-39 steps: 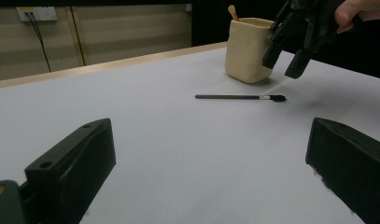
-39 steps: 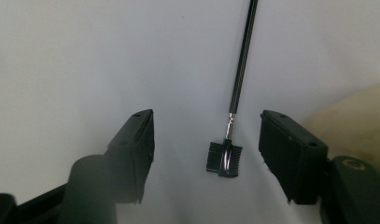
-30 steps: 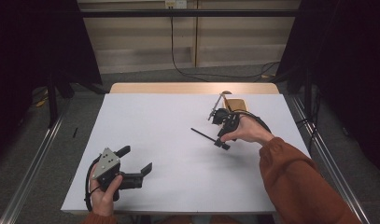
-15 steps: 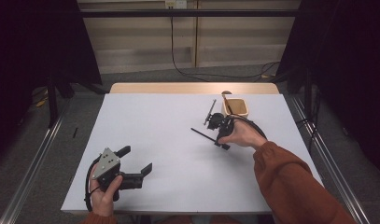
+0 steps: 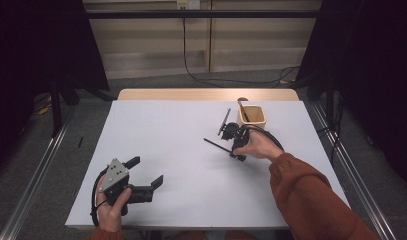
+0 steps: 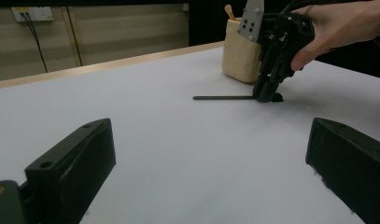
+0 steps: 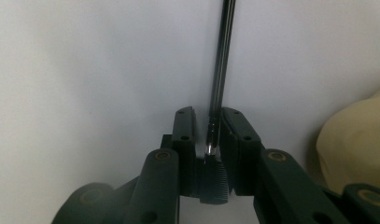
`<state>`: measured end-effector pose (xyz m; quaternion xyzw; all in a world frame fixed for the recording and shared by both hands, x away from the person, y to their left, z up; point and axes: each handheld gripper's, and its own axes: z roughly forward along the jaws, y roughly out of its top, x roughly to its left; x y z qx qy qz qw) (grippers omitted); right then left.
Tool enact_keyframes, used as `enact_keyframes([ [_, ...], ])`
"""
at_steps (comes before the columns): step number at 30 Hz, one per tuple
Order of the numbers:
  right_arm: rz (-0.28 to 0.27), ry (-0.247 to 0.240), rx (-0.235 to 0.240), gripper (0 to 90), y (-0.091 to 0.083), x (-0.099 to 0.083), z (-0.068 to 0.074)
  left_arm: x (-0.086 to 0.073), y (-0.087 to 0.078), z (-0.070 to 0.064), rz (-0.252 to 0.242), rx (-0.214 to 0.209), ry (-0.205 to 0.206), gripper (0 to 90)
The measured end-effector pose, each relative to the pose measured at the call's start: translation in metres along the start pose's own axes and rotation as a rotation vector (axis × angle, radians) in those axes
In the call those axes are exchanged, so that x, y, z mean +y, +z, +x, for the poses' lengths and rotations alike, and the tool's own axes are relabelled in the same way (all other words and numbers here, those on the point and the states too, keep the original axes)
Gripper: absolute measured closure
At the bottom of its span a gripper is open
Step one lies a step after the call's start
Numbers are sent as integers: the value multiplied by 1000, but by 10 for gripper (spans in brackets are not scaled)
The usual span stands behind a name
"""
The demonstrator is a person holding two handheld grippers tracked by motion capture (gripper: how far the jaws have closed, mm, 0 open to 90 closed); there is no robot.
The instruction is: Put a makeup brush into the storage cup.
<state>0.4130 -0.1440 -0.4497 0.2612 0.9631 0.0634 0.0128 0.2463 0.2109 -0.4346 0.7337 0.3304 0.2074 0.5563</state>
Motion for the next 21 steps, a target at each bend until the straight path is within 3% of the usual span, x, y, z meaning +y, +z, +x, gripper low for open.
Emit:
enact_keyframes([
  [3,4,1,4,770,0,1,0,0,0,0,-1,-2,3,15],
  [7,10,-14,24,852,1,2,1,0,0,0,0,-2,3,15],
  [12,29,-10,33,858,1,4,0,0,0,0,-2,-4,3,15],
  [21,9,2,51,862,1,2,-3,0,0,1,1,-1,1,15],
])
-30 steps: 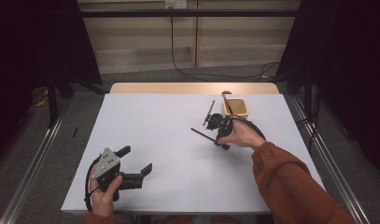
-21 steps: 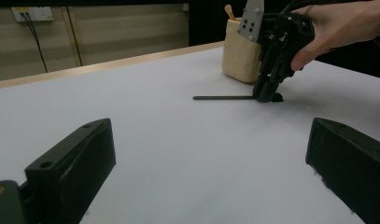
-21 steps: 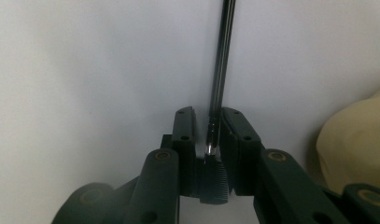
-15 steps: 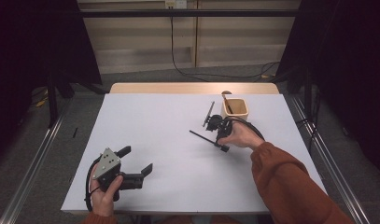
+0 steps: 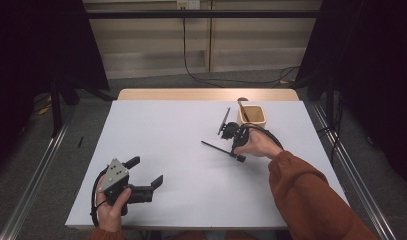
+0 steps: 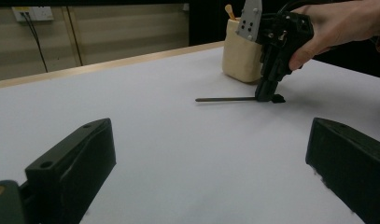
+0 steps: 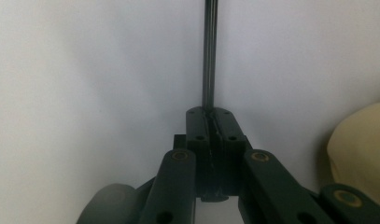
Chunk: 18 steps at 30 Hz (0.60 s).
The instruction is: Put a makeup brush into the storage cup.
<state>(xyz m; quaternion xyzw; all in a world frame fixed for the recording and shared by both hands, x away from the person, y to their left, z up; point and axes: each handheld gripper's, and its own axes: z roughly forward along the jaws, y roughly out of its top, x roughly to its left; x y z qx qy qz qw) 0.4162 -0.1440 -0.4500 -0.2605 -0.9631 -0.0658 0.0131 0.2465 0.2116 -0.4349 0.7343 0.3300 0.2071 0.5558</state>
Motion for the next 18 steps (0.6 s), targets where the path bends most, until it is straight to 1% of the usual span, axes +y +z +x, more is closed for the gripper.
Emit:
enact_keyframes([
  [3,-8,4,10,863,-1,-1,-1,0,0,0,0,1,0,15],
  [4,-1,8,11,862,-2,-2,-1,0,0,0,0,1,0,15],
  [9,-17,16,23,863,-6,-5,-2,0,0,0,-1,0,2,16],
  [11,-32,28,31,862,-8,-6,-1,0,0,0,0,2,2,17],
  [12,-35,18,28,862,-9,-6,-2,0,0,0,-4,2,3,17],
  [18,-82,31,46,862,-16,-11,-2,0,0,0,-2,3,0,16],
])
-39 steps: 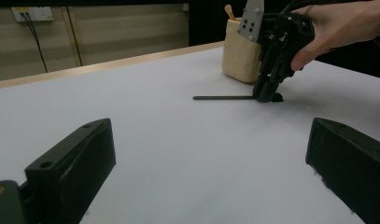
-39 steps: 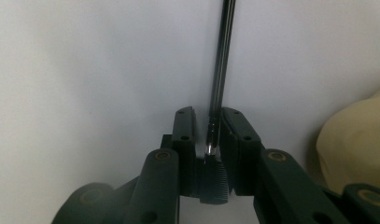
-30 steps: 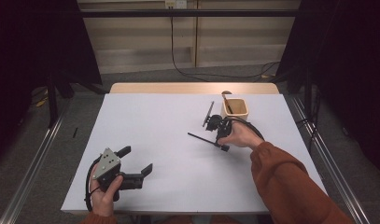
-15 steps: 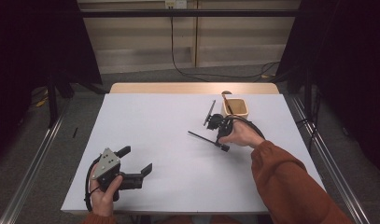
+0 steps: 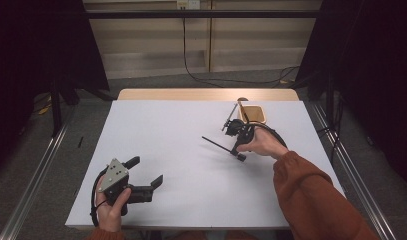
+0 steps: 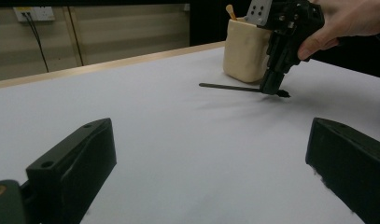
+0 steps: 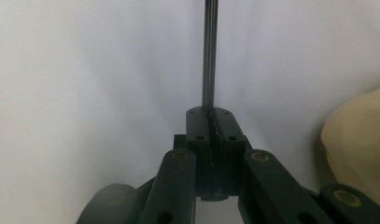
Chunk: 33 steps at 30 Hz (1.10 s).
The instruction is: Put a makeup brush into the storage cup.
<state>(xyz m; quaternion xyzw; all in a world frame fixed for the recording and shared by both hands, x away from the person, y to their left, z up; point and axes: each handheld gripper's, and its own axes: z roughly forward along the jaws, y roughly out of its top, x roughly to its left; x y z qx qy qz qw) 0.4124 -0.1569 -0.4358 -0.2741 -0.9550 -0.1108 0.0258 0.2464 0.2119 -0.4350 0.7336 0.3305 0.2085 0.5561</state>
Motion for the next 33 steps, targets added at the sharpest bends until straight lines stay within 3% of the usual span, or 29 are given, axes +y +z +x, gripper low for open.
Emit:
enact_keyframes([
  [6,-71,28,36,862,-7,-8,3,0,0,0,-1,2,0,16],
  [14,-144,31,32,863,-15,-19,8,0,0,-1,-4,3,-1,16],
  [16,-189,38,46,862,-19,-22,8,0,0,-1,-1,4,1,16],
  [24,-265,51,60,863,-23,-34,7,0,0,-2,1,-1,5,17],
  [33,-404,73,75,863,-33,-45,6,0,0,-2,2,-1,6,17],
])
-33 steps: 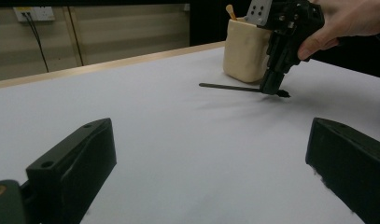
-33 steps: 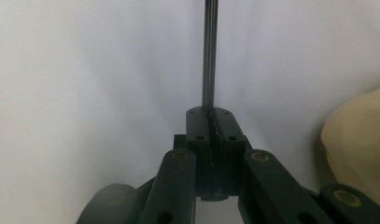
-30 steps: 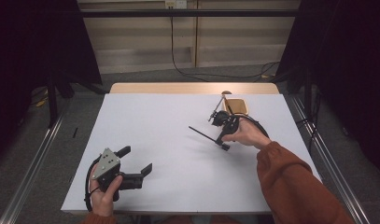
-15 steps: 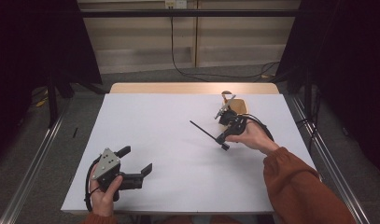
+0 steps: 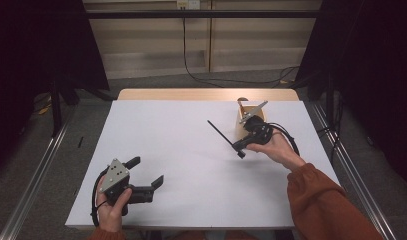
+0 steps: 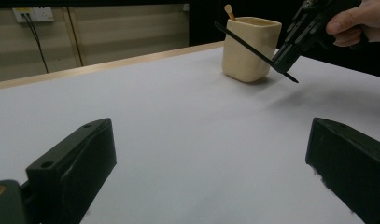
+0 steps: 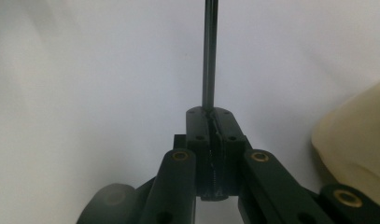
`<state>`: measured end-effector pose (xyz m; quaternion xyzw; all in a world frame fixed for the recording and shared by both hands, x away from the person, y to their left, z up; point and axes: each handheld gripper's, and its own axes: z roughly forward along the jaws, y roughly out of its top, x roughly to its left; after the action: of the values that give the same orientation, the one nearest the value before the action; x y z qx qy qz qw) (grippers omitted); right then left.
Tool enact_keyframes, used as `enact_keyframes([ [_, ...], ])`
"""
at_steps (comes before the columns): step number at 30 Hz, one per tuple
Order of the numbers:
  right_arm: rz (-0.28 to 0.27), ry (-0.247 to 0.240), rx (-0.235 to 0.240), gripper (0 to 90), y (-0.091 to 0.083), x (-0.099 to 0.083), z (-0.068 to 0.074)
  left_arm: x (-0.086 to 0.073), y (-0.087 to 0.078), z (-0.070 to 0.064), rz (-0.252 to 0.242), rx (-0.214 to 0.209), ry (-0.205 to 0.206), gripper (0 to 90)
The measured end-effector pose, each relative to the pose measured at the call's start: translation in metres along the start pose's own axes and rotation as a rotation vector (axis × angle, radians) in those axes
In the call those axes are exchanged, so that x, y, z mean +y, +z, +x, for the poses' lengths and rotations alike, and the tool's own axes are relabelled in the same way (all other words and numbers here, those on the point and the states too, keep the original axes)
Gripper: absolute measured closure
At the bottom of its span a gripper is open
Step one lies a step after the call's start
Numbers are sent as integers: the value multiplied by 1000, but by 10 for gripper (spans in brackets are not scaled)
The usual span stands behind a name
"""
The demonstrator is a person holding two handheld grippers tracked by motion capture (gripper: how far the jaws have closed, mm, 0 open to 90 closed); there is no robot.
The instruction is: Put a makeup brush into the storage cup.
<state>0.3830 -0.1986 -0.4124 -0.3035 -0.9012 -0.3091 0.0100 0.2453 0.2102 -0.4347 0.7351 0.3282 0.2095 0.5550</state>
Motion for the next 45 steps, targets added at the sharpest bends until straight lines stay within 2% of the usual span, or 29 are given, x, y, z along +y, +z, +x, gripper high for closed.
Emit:
enact_keyframes([
  [2,-50,-11,-9,863,-4,-2,1,0,0,-1,0,-3,2,17],
  [5,-83,-13,-25,863,-5,-4,1,0,0,-1,0,-5,4,17],
  [11,-189,-15,-31,863,-13,-10,1,0,0,0,1,-2,3,17],
  [13,-234,-13,-49,862,-17,-13,2,0,0,0,0,-2,5,17],
  [18,-281,-11,-46,863,-20,-19,3,0,0,0,0,-2,4,17],
  [24,-383,13,1,862,-26,-27,3,0,0,0,-1,0,1,17],
  [32,-527,23,25,862,-38,-37,4,0,0,0,1,3,-1,16],
  [39,-581,22,28,862,-50,-43,5,0,-1,0,-2,3,-4,16],
  [45,-572,28,28,862,-53,-51,9,0,0,1,7,9,-25,18],
])
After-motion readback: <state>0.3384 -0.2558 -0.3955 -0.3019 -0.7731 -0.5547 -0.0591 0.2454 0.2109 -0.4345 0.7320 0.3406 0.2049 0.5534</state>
